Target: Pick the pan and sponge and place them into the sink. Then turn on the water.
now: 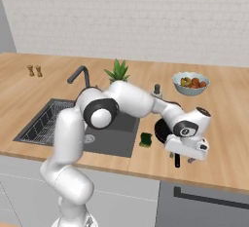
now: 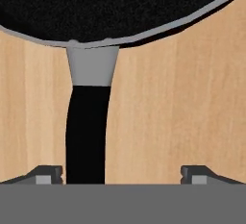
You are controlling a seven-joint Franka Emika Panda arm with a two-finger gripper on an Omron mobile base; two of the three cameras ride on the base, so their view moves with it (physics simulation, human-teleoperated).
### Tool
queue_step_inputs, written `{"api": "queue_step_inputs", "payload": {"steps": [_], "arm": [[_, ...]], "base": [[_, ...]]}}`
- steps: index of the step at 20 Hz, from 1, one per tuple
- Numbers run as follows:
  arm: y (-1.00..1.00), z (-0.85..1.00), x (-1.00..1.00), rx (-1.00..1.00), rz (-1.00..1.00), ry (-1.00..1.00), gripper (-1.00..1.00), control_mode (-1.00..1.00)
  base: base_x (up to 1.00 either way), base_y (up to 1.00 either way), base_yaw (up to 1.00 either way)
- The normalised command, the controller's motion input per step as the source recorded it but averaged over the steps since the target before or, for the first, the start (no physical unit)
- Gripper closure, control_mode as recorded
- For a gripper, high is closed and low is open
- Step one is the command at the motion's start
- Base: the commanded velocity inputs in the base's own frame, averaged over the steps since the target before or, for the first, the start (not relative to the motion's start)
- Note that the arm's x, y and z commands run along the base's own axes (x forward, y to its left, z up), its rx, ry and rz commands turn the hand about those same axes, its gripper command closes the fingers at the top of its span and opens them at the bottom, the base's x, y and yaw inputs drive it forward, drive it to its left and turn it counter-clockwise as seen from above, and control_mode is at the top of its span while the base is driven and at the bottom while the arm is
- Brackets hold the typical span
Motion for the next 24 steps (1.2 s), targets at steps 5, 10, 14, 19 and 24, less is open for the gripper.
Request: {"api": "queue_step_inputs", "payload": {"steps": [5,10,14,19,24], "arm": [[0.54,-0.40,0.00,-0.13,0.00,-0.15,-1.00,-1.00],[0.44,-0.35,0.00,-0.08,0.00,-0.08,-1.00,-1.00],[0.13,-0.12,0.00,0.00,0.00,-0.04,1.00,-1.00],[0.00,0.00,0.00,0.00,0.00,0.00,1.00,-1.00],[0.00,0.13,0.00,0.00,0.00,0.00,1.00,-1.00]], "base": [[0.00,0.00,0.00],[0.00,0.00,0.00],[0.00,0.00,0.00],[0.00,0.00,0.00],[0.00,0.00,0.00]]}}
